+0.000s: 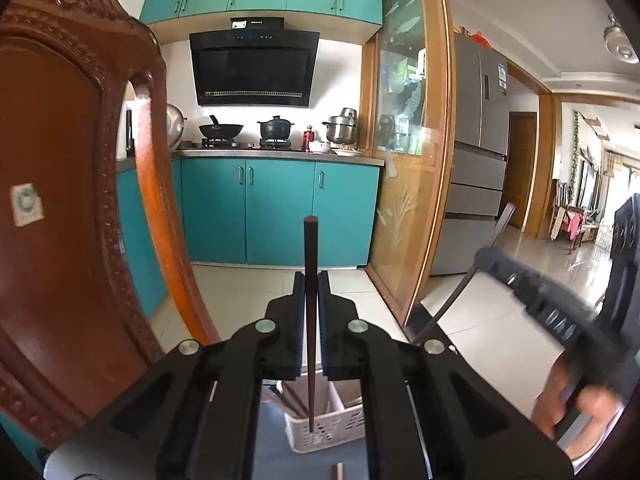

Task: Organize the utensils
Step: 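Lift both chopsticks into the white holder and open both grippers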

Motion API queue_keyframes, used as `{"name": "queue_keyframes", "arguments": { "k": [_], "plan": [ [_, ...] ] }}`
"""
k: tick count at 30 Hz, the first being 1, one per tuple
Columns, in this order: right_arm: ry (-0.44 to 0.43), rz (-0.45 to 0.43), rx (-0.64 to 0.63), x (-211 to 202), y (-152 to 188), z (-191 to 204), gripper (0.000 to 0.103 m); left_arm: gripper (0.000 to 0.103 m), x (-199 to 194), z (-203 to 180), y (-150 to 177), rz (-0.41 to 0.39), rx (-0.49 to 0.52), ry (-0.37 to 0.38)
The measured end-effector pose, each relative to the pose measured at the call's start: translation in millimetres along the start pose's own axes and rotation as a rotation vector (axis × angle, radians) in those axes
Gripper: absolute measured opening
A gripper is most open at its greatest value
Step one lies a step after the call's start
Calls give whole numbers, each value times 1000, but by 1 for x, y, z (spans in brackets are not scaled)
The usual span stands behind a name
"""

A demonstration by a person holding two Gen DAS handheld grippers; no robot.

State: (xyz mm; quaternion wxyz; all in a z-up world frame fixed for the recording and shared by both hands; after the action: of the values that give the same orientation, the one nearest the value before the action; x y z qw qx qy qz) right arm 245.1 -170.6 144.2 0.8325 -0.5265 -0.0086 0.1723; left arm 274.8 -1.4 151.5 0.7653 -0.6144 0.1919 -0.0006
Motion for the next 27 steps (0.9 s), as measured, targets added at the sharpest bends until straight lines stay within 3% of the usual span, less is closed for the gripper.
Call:
{"name": "queue_keyframes", "arguments": {
  "k": [7, 11, 14, 20, 23, 27],
  "plan": [
    [86, 95, 11, 55, 46, -33, 7, 7, 7, 15, 2, -21, -97, 14],
    [86, 178, 42, 75, 74, -48, 7, 7, 3, 26, -1, -52, -169, 5],
    [82, 185, 22, 80, 81, -46, 7, 7, 2, 31, 3, -66, -198, -15],
    [68, 190, -1, 72, 86, -37, 8, 7, 31, 22, 21, 7, -155, -67],
    [50, 162, 36, 61, 78, -38, 23, 7, 51, 19, 38, 60, -134, -78],
    [6, 143, 40, 41, 65, -32, 25, 7, 69, 18, 58, 123, -134, -72]
  ]
}}
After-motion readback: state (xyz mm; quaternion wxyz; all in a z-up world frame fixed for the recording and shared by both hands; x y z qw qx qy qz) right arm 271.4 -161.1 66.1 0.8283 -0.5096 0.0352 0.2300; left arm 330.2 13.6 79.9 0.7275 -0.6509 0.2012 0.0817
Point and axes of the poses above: each gripper's, at about its wrist camera, not at the fingertips, and x roughly the way its jaws point, z to its left, y to its underside, the point moved 8 cm from there along x, roughly the way its jaws point, and after that the axes turned 14 degrees about x, right-handed, at the moved point
